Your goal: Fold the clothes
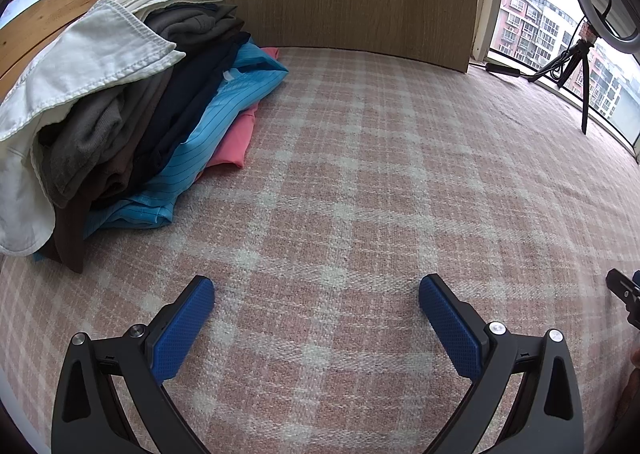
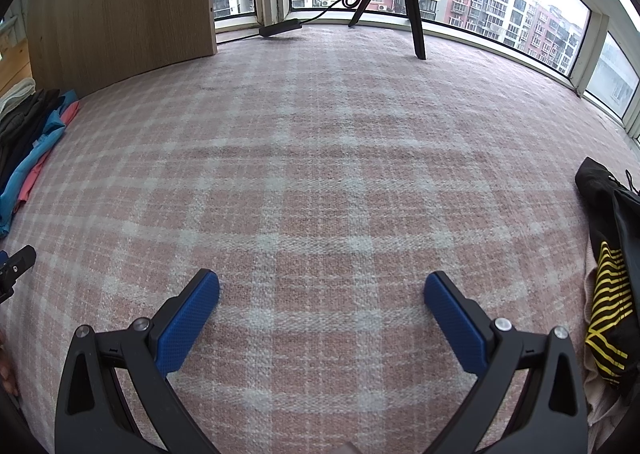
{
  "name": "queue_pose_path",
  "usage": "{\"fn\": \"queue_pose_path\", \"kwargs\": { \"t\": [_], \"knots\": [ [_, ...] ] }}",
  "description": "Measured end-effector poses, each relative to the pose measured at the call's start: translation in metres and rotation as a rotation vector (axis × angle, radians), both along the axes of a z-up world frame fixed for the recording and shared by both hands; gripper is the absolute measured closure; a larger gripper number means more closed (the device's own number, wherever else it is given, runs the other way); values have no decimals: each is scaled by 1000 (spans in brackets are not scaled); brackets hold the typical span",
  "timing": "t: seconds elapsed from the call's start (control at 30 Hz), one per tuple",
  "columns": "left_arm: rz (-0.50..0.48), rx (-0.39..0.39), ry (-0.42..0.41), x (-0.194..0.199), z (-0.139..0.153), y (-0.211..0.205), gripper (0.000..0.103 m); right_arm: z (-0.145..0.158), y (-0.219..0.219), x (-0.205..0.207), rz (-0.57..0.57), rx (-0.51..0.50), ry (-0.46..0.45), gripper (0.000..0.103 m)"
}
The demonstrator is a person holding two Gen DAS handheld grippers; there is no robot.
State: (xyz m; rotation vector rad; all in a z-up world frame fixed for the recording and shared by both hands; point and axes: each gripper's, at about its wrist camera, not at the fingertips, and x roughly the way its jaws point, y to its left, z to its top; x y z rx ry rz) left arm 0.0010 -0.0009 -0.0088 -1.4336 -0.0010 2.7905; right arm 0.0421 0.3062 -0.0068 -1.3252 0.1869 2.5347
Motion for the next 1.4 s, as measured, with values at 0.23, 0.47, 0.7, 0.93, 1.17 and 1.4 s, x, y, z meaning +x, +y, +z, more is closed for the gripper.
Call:
{"fn": "queue_pose_path", "kwargs": {
  "t": [0.23, 0.47, 0.7, 0.93, 1.17, 1.4],
  "knots": [
    [-63, 26, -42, 5, 16, -3, 7, 18, -4, 3, -44, 13, -36, 0],
    [-184, 95, 44, 25, 78, -2, 7, 73, 6, 41, -172, -26, 88, 0],
    [-322, 154, 87, 35, 128, 24, 6, 117, 33, 94, -330, -1, 140, 0],
    [-500, 135, 152, 53, 165, 72, 6, 154, 54, 139, -459, 45, 178, 0],
    [-605, 172, 187, 63, 190, 122, 6, 172, 97, 194, -560, 103, 198, 0],
    [-675, 173, 207, 71, 207, 188, 6, 161, 216, 257, -628, 78, 127, 0]
  ]
}}
